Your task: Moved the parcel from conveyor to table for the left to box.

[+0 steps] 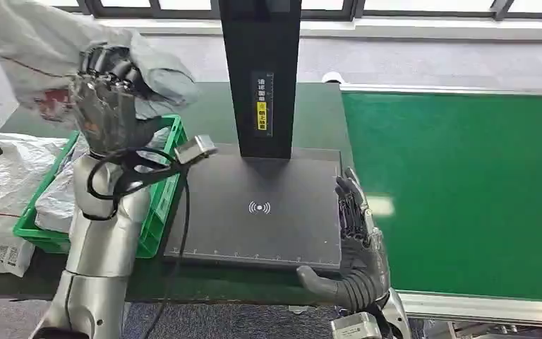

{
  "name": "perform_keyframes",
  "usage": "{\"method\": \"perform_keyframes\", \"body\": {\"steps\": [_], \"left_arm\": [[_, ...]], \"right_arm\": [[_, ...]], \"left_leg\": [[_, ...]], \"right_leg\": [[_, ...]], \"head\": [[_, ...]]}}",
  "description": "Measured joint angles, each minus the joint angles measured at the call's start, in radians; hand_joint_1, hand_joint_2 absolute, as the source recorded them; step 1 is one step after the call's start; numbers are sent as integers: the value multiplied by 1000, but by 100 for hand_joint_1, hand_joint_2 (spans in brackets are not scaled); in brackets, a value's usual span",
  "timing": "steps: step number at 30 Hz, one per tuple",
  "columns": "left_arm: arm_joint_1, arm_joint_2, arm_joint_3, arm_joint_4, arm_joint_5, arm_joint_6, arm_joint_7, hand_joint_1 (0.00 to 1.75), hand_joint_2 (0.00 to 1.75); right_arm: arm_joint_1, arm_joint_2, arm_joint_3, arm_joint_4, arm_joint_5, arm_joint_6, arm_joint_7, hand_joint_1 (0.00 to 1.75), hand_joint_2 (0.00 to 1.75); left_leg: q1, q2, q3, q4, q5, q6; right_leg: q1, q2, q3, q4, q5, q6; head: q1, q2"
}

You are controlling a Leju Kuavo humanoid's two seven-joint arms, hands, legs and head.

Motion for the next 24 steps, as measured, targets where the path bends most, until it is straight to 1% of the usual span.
{"method": "perform_keyframes", "body": {"steps": [2, 4, 10, 13, 15, 17, 19, 21, 24], "left_arm": [[-25, 2, 74, 9, 2, 0, -43, 175, 175], [-37, 2, 119, 16, 2, 0, -55, 175, 175], [-47, 3, 175, 30, -9, 0, -56, 175, 175], [-53, 8, 175, 55, -77, 0, 27, 175, 175], [-54, 11, 175, 69, -90, 0, 47, 175, 175], [-67, 24, 175, 100, -110, 0, 99, 175, 175], [-95, 47, 152, 182, -121, 0, 206, 175, 175], [-125, 71, 127, 282, -125, -5, 278, 175, 175], [-198, 103, 88, 528, -125, -44, 359, 175, 175]], "right_arm": [[-2, 5, 7, 9, 3, 0, 0, 0, 175], [-3, 8, 10, 15, 4, 0, 0, 0, 175], [-7, 11, 15, 30, 6, 0, 0, 0, 175], [-7, 15, 15, 33, 13, 0, 5, 0, 175], [-7, 16, 16, 33, 16, 0, 5, 0, 175], [-8, 16, 16, 33, 18, 1, 8, 0, 175], [-8, 19, 17, 33, 23, 4, 16, 0, 175], [-7, 20, 20, 33, 26, 12, 22, 0, 175], [-8, 21, 22, 33, 27, 30, 23, 0, 175]], "left_leg": [[0, 0, 0, 0, 0, 0], [0, 0, 0, 0, 0, 0], [0, 0, -1, 0, 0, 0], [0, 0, -1, 0, -1, 0], [0, 0, -1, 0, -1, 0], [0, 0, -1, 0, 0, 0], [0, 0, -1, 0, 0, -1], [0, 0, 0, 0, 0, -1], [0, 0, 0, 0, 1, -2]], "right_leg": [[0, 0, -1, 0, 0, 0], [0, 0, -1, 0, 0, 0], [0, 0, -1, 0, -1, 0], [0, 0, -1, 0, -1, 0], [0, 0, -2, 0, -1, 0], [0, 0, -2, 0, -1, 0], [0, 0, -2, 0, 0, -1], [0, 1, -3, 0, 0, -1], [1, 1, -2, 0, 0, -2]], "head": [[0, 0], [0, 0], [0, 0], [0, 0], [0, 0], [0, 0], [0, 0], [0, 0], [0, 0]]}}
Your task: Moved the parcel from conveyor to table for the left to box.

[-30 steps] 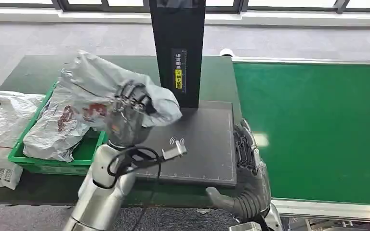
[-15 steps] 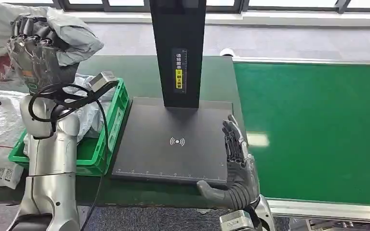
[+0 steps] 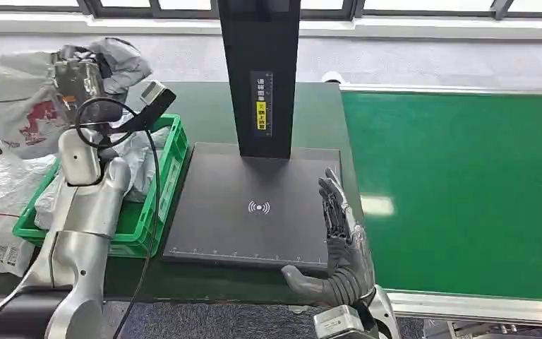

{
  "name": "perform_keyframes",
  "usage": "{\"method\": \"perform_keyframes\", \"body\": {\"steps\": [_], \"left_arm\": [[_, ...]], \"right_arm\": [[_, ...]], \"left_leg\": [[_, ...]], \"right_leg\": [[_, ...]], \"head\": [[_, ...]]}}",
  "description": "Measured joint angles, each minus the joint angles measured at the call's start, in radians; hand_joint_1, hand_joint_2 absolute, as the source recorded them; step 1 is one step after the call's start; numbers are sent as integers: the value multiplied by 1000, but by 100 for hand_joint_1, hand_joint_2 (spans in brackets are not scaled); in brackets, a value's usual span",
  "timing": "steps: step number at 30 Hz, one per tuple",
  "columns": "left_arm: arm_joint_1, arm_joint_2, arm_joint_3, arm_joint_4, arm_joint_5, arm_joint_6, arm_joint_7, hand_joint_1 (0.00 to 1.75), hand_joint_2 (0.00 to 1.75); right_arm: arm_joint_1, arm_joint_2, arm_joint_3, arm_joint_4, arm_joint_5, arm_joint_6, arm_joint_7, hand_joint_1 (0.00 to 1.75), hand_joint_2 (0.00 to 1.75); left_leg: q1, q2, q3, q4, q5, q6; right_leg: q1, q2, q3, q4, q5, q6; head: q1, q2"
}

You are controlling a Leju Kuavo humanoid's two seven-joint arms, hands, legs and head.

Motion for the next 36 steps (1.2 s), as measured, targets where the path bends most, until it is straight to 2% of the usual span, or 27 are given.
{"method": "perform_keyframes", "body": {"steps": [4, 8, 22, 23, 24, 25, 31, 36], "left_arm": [[-26, 25, -26, 224, 0, -54, 44, 175, 175], [-26, 37, -47, 359, 0, -114, 70, 175, 175], [-30, 44, -66, 475, 0, -150, 63, 175, 175], [-30, 46, -66, 477, 0, -150, 61, 169, 175], [-30, 47, -66, 479, 1, -149, 56, 0, 175], [-30, 49, -66, 480, 5, -141, 49, 0, 0], [-27, 51, -29, 462, 125, 27, -69, 0, 0], [-16, 49, 53, 386, 259, 43, -213, 0, 0]], "right_arm": [[0, 0, 0, 2, 0, 14, -2, 0, 175], [1, 0, 0, 10, 0, 26, -2, 0, 175], [-14, 0, 0, 41, -5, 39, -2, 0, 175], [-16, -1, 0, 43, -8, 40, -2, 0, 175], [-20, -1, 0, 46, -12, 42, -3, 0, 175], [-23, -2, 0, 49, -15, 42, -5, 0, 175], [-43, -5, 0, 73, -29, 39, -6, 0, 175], [-50, -7, 0, 90, -42, 28, -8, 0, 175]], "left_leg": [[0, 3, 0, 0, 0, -1], [0, 2, -1, 0, 0, -1], [0, 2, -1, 0, 0, -1], [0, 2, -1, 0, 0, -1], [0, 2, -1, 0, 0, -1], [0, 2, -1, 0, 0, -1], [0, 2, -2, 0, 0, -1], [0, 2, -2, 0, 0, -1]], "right_leg": [[0, 4, -1, 0, 1, -1], [0, 3, -2, 0, 1, -1], [0, 3, -2, 0, 1, -1], [0, 3, -2, 0, 1, -1], [0, 3, -2, 0, 1, -1], [0, 3, -2, 0, 1, -1], [0, 2, -2, 0, 1, -1], [0, 3, -3, 0, 1, -1]], "head": [[0, 0], [0, 0], [0, 0], [0, 0], [0, 0], [0, 0], [0, 0], [0, 0]]}}
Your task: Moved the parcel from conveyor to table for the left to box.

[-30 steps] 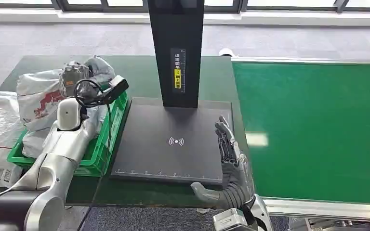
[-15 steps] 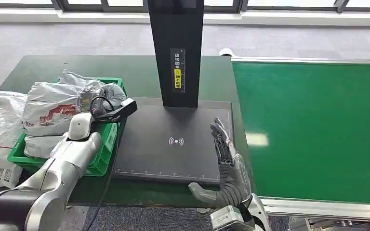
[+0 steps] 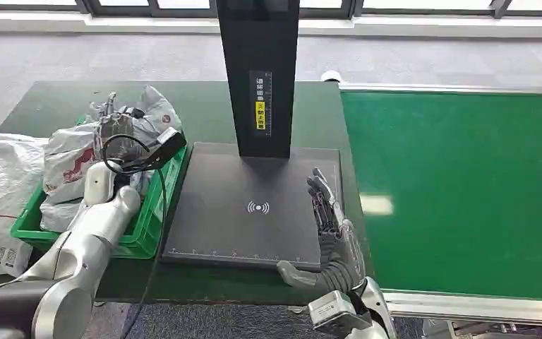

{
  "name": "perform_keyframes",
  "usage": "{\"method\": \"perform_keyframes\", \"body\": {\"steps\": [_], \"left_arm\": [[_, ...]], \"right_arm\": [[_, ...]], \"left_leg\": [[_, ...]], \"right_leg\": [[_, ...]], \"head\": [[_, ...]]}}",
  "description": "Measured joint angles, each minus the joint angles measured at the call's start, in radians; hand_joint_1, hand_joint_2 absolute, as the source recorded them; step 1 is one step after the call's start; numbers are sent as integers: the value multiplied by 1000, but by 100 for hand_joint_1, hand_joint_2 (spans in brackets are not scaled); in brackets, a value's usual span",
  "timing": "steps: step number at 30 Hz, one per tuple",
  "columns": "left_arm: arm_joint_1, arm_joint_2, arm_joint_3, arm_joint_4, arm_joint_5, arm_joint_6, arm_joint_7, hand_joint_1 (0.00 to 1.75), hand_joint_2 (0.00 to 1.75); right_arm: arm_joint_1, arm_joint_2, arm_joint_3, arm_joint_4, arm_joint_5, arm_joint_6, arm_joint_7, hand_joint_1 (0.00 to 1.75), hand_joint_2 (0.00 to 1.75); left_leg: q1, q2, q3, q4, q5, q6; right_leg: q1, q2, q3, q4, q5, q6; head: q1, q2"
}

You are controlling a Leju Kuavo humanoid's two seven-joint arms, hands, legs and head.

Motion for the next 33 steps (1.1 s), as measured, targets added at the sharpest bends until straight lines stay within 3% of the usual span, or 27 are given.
{"method": "perform_keyframes", "body": {"steps": [3, 11, 26, 30, 33], "left_arm": [[31, -14, 46, -79, 53, 2, -81, 0, 0], [92, -42, 86, -198, 34, 2, -83, 0, 0], [36, -50, 107, -97, -26, 0, 60, 0, 0], [13, -52, 145, -57, 128, 2, -72, 0, 0], [33, -72, 171, -98, 425, -33, -346, 0, 0]], "right_arm": [[7, 0, 0, 3, -7, -9, -4, 0, 175], [24, 0, 0, 3, -9, -13, -9, 0, 175], [43, -8, 0, 3, 3, -29, -11, 0, 175], [32, -8, 0, 3, 1, -24, -10, 0, 175], [36, -8, 0, 3, -9, -30, -10, 0, 175]], "left_leg": [[0, 0, 0, 0, 0, 0], [0, 0, 0, 0, 0, 0], [0, -1, 0, 0, 0, 0], [0, 0, 0, 0, 0, 0], [0, -1, 0, 0, 0, 0]], "right_leg": [[0, 0, 0, 0, 0, 0], [0, -1, 0, 0, -1, 0], [1, -1, 0, 0, -1, 0], [0, 0, 0, 0, -1, -1], [0, 0, 0, 0, -1, -1]], "head": [[0, 0], [0, 0], [0, 0], [0, 0], [0, 0]]}}
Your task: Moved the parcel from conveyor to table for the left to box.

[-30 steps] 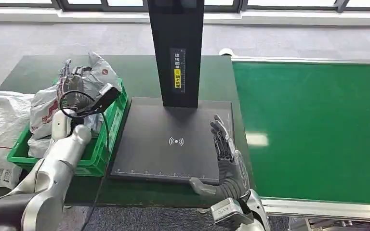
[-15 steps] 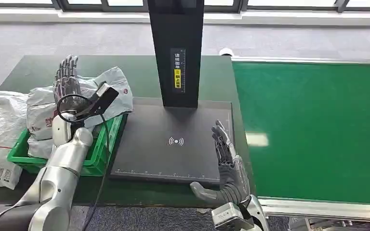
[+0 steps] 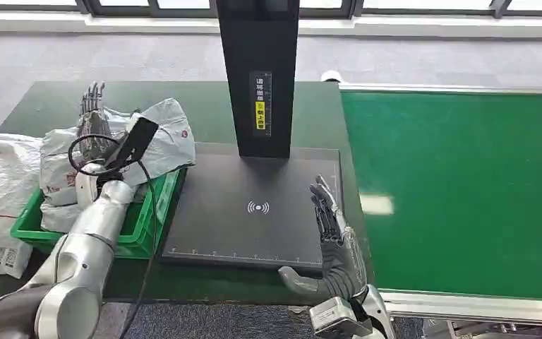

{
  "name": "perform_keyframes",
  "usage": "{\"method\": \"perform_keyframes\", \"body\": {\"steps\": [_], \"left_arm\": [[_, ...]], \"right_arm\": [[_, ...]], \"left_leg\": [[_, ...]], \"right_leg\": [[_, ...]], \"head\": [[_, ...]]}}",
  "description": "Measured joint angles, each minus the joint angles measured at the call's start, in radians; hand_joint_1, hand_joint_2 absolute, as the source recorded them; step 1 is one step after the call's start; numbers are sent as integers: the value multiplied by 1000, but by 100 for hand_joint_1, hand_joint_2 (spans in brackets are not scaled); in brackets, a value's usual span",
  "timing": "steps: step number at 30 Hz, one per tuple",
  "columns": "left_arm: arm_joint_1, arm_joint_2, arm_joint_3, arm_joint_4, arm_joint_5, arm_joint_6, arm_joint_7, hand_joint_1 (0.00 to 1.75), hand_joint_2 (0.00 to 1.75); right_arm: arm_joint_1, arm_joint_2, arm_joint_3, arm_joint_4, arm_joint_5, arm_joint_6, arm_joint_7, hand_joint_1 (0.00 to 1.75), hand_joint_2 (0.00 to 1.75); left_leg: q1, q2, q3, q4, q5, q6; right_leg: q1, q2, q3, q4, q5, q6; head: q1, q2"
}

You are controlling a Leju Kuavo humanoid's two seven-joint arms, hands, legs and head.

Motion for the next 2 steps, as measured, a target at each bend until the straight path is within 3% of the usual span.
{"method": "perform_keyframes", "body": {"steps": [2], "left_arm": [[52, -25, 1, -78, 242, -127, -107, 0, 0]], "right_arm": [[8, 0, 0, 0, -17, -5, -11, 0, 175]], "left_leg": [[0, 0, 1, 0, -1, 0]], "right_leg": [[-1, 0, 1, 0, -1, 1]], "head": [[0, 0]]}}
